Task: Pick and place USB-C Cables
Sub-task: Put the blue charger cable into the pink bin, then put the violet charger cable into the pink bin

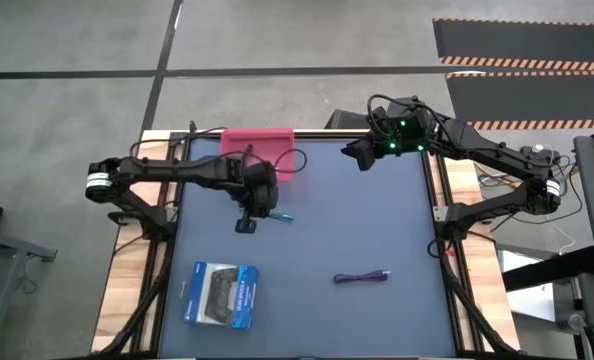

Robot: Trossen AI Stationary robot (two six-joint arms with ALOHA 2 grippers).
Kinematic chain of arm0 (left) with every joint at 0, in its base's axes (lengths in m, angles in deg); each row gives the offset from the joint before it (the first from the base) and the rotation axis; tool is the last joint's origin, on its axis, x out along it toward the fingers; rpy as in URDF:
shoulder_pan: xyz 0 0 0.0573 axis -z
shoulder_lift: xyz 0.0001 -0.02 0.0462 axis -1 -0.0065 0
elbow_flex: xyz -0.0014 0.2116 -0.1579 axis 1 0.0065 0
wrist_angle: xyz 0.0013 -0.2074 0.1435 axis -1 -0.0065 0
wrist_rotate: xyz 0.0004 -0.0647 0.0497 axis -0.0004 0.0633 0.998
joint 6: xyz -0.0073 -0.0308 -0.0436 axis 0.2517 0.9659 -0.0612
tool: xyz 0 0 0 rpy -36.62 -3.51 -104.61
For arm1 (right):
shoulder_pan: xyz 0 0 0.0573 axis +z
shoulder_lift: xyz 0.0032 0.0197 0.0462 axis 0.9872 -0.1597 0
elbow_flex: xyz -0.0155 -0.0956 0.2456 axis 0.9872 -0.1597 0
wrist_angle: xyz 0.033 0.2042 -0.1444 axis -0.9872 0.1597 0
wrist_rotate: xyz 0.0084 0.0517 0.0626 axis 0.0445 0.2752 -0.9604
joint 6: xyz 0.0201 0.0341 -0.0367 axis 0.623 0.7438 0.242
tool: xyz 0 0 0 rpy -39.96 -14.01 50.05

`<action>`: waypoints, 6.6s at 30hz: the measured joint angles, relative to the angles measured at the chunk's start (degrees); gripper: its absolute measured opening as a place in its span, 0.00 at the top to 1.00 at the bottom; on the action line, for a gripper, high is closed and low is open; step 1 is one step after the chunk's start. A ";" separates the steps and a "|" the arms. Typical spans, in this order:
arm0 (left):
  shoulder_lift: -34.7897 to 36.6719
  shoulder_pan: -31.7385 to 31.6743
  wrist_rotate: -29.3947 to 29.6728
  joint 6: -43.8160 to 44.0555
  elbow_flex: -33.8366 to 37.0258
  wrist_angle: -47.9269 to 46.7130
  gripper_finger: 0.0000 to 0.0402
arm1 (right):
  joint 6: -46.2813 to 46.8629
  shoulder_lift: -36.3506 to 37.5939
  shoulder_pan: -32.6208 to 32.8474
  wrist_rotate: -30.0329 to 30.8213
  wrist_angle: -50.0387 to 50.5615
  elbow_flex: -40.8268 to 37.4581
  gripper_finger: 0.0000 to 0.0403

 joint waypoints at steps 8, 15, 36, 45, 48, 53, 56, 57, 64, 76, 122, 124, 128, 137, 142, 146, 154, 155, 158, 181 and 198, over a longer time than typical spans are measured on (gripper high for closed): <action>0.04 -7.04 1.89 -6.01 -6.84 -4.46 0.97 | 0.02 0.00 0.02 -0.08 0.01 0.00 0.62; 0.04 -15.45 3.43 -10.47 -9.44 -4.44 0.97 | 0.02 0.00 0.02 -0.15 0.04 0.00 0.62; -9.25 -34.68 3.45 -20.42 -12.63 -1.97 0.96 | -0.37 0.00 0.02 0.01 -0.02 0.00 0.62; -19.51 -38.89 -1.17 -24.92 -19.64 -1.90 0.96 | -0.39 0.00 0.02 1.48 -0.02 0.00 0.62; -22.04 -40.37 -1.51 -26.47 -20.44 -1.85 0.96 | -0.39 0.00 0.02 1.46 -0.02 0.00 0.62; -24.83 -41.95 -1.95 -29.26 -20.40 -1.82 0.96 | -0.37 0.00 0.02 1.97 -0.04 0.00 0.62; -25.89 -42.25 -1.95 -29.42 -20.37 -0.26 0.96 | -0.38 0.00 0.02 2.98 -0.04 0.00 0.62; -26.09 -42.27 -1.97 -29.43 -20.35 0.38 0.96 | -0.37 0.00 0.02 3.03 -0.04 0.00 0.62; -26.73 -42.88 -1.99 -29.49 -19.71 5.70 0.96 | 0.07 0.00 0.02 3.12 -0.04 0.00 0.62; -29.00 -43.68 -1.81 -30.96 -19.59 7.11 0.96 | 0.26 -0.01 0.02 4.33 -0.04 0.00 0.62; -27.40 -44.35 0.63 -28.53 -19.59 7.38 0.77 | 0.11 -0.02 0.02 4.37 -0.02 0.00 0.62; -25.92 -44.35 0.62 -27.16 -19.61 6.93 0.77 | 0.11 -0.02 0.02 4.37 -0.02 0.00 0.62; -22.33 -44.24 -1.33 -20.10 -19.61 4.66 0.77 | 0.11 -0.02 0.02 4.35 0.00 0.00 0.62; -12.35 -40.95 -14.40 -3.91 -19.54 3.74 0.77 | 0.67 -0.26 0.02 4.01 -0.03 0.00 0.62; -6.60 -36.17 -14.41 -1.69 -19.54 4.36 0.77 | 0.99 -1.17 0.10 -2.16 0.05 0.00 0.62; -2.43 -32.10 -14.38 2.18 -19.52 6.47 0.77 | 1.56 -1.69 0.95 -10.14 2.36 0.02 0.62; 3.31 -23.33 -14.08 9.87 -19.22 11.64 0.77 | 1.56 -1.86 10.13 -12.48 15.09 0.02 0.62; 3.80 -22.14 -13.88 10.78 -19.06 12.26 0.77 | 1.52 -1.86 11.71 -12.08 16.63 0.02 0.62; 5.09 -18.77 -13.40 11.23 -17.89 14.73 0.77 | -0.58 -1.86 16.49 -8.79 21.18 0.00 0.62; 16.59 -9.48 -9.14 24.56 1.31 36.45 0.77 | 7.96 -1.64 48.69 5.99 3.27 -25.60 0.67; 16.87 -9.49 -5.49 28.13 3.25 38.48 0.77 | 5.78 -23.41 53.81 16.14 -2.82 -25.92 0.67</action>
